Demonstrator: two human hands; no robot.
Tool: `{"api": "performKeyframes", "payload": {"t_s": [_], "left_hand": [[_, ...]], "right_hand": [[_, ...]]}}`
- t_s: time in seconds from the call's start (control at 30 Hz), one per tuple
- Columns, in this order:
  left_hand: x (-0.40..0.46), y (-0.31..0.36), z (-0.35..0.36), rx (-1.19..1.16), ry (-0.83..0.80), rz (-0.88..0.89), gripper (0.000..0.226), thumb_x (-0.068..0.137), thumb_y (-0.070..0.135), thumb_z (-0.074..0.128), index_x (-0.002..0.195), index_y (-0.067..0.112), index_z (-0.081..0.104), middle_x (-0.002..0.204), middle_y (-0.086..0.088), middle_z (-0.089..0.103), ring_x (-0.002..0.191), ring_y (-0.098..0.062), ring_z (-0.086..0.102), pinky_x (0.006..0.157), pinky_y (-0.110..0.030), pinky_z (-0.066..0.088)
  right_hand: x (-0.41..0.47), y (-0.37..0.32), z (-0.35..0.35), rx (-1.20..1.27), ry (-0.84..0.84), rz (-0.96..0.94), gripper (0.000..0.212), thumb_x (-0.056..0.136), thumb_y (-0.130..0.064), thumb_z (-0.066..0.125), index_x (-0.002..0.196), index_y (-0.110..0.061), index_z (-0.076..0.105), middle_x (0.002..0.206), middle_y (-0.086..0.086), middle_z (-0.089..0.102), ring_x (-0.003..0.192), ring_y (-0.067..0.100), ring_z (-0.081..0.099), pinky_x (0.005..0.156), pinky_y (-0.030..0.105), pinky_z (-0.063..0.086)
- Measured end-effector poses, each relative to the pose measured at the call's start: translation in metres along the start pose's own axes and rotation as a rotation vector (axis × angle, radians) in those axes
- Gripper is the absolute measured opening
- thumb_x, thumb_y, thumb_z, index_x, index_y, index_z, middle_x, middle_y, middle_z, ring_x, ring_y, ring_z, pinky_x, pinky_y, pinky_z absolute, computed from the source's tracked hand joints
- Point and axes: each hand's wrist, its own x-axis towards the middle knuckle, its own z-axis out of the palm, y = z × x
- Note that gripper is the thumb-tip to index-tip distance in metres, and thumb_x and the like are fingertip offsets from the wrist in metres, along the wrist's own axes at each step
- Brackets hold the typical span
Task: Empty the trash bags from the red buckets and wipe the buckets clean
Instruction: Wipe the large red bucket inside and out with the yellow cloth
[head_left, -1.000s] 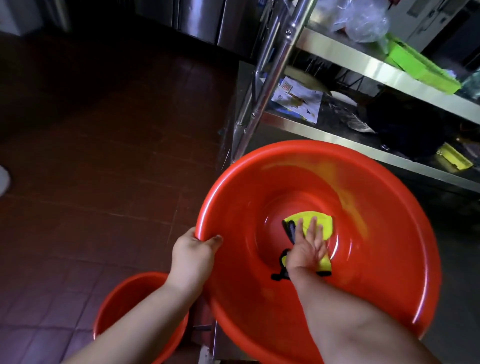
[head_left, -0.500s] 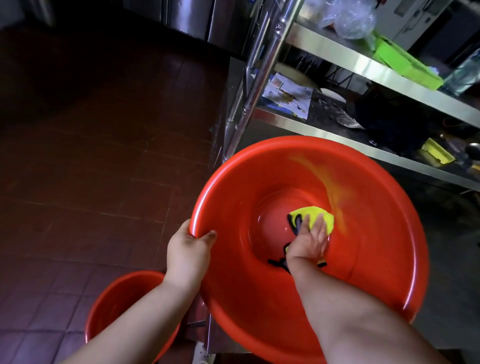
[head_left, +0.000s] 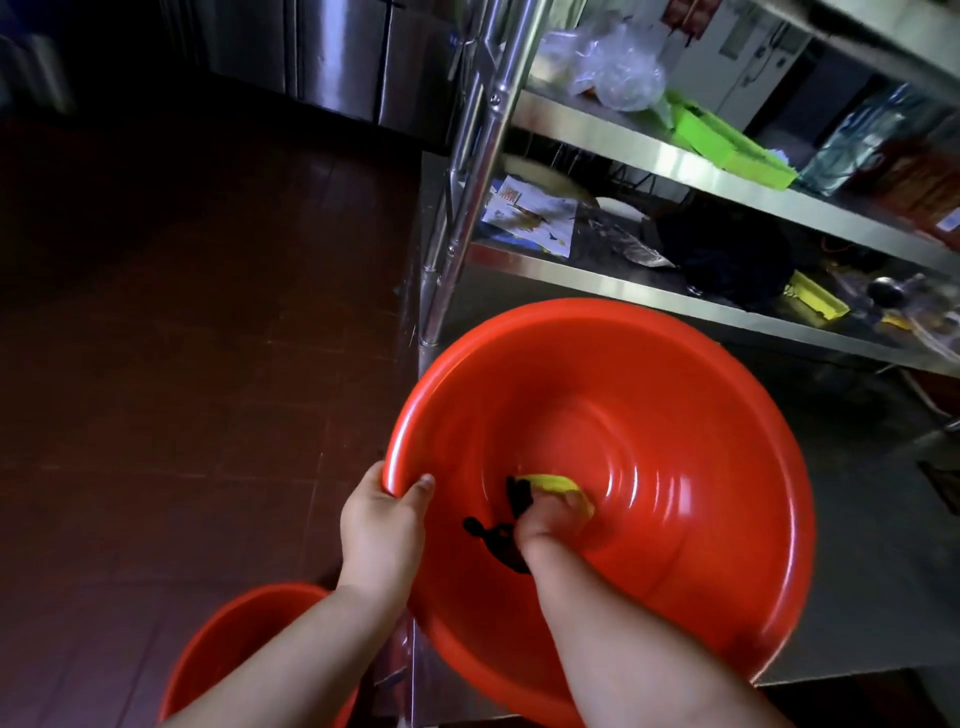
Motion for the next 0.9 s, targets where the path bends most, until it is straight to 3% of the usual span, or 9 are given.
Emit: {"api": "performKeyframes", "payload": {"t_s": [0.07, 0.17, 0.23, 0.37, 0.43, 0.5, 0.57, 0.73, 0.9], "left_hand": [[0.003, 0.005, 0.000, 0.004, -0.004, -0.017, 0.008, 0.084, 0.025, 0.067, 0.078, 0.021, 0.063, 0.058, -0.008, 0.062, 0.052, -0.027, 0.058, 0.061, -0.048, 0.053], [0.008, 0.014, -0.001, 0.017, -0.026, -0.027, 0.009, 0.084, 0.023, 0.067, 0.079, 0.018, 0.062, 0.053, -0.007, 0.055, 0.048, -0.024, 0.051, 0.057, -0.045, 0.049], [0.014, 0.021, -0.002, 0.035, -0.030, -0.018, 0.007, 0.084, 0.023, 0.067, 0.080, 0.018, 0.064, 0.056, -0.008, 0.058, 0.050, -0.026, 0.054, 0.057, -0.044, 0.051], [0.027, 0.034, -0.005, 0.070, -0.037, 0.000, 0.005, 0.084, 0.023, 0.067, 0.082, 0.020, 0.063, 0.070, -0.012, 0.068, 0.062, -0.030, 0.064, 0.063, -0.044, 0.055], [0.029, 0.039, -0.005, 0.083, -0.051, 0.010, 0.005, 0.085, 0.021, 0.066, 0.084, 0.022, 0.062, 0.072, -0.010, 0.068, 0.061, -0.028, 0.065, 0.060, -0.040, 0.054], [0.028, 0.043, -0.004, 0.094, -0.060, 0.017, 0.006, 0.084, 0.019, 0.067, 0.082, 0.022, 0.061, 0.071, -0.008, 0.069, 0.063, -0.027, 0.066, 0.059, -0.036, 0.055], [0.025, 0.048, 0.000, 0.106, -0.074, 0.025, 0.007, 0.083, 0.018, 0.067, 0.079, 0.022, 0.062, 0.070, -0.008, 0.069, 0.063, -0.028, 0.066, 0.059, -0.037, 0.054], [0.020, 0.058, 0.009, 0.198, -0.104, 0.111, 0.007, 0.079, 0.015, 0.067, 0.073, 0.017, 0.063, 0.049, -0.003, 0.058, 0.041, -0.018, 0.051, 0.046, -0.030, 0.039], [0.019, 0.062, 0.003, 0.246, -0.135, 0.132, 0.011, 0.074, 0.006, 0.061, 0.076, 0.017, 0.063, 0.048, -0.002, 0.053, 0.040, -0.017, 0.045, 0.045, -0.030, 0.036]], "right_hand": [[-0.007, -0.024, -0.017, 0.064, -0.229, -0.057, 0.020, 0.089, -0.008, 0.060, 0.107, -0.005, 0.067, 0.109, 0.014, 0.065, 0.099, 0.021, 0.062, 0.067, 0.019, 0.046], [-0.011, -0.048, -0.037, -0.021, -0.329, -0.250, 0.039, 0.091, -0.006, 0.052, 0.129, -0.013, 0.056, 0.133, 0.010, 0.055, 0.123, 0.023, 0.051, 0.096, 0.024, 0.038], [-0.019, -0.066, -0.053, -0.002, -0.191, -0.422, 0.047, 0.088, 0.002, 0.050, 0.132, -0.015, 0.055, 0.142, 0.009, 0.046, 0.131, 0.022, 0.042, 0.107, 0.022, 0.029], [-0.054, -0.084, -0.099, 0.237, 0.141, -0.851, 0.063, 0.077, 0.013, 0.058, 0.130, -0.021, 0.057, 0.146, -0.003, 0.037, 0.134, 0.011, 0.034, 0.101, 0.001, 0.017], [-0.066, -0.088, -0.125, 0.356, 0.314, -1.035, 0.071, 0.073, 0.017, 0.061, 0.134, -0.020, 0.053, 0.145, 0.002, 0.037, 0.133, 0.008, 0.029, 0.103, 0.000, 0.015], [-0.068, -0.102, -0.146, 0.406, 0.434, -1.103, 0.072, 0.075, 0.017, 0.063, 0.137, -0.016, 0.047, 0.146, 0.011, 0.033, 0.135, 0.017, 0.026, 0.107, 0.006, 0.016], [-0.067, -0.121, -0.159, 0.307, 0.463, -1.106, 0.069, 0.081, 0.006, 0.064, 0.142, -0.013, 0.039, 0.151, 0.016, 0.023, 0.138, 0.027, 0.020, 0.113, 0.019, 0.013], [-0.052, -0.142, -0.151, -0.424, 0.112, -1.224, 0.072, 0.092, -0.019, 0.041, 0.151, -0.024, 0.002, 0.159, 0.002, -0.010, 0.145, 0.018, -0.014, 0.118, 0.043, -0.006], [-0.039, -0.142, -0.148, -0.673, 0.147, -1.397, 0.097, 0.079, -0.017, 0.056, 0.149, -0.033, -0.010, 0.160, -0.002, -0.002, 0.145, 0.019, -0.015, 0.110, 0.047, -0.025]]}}
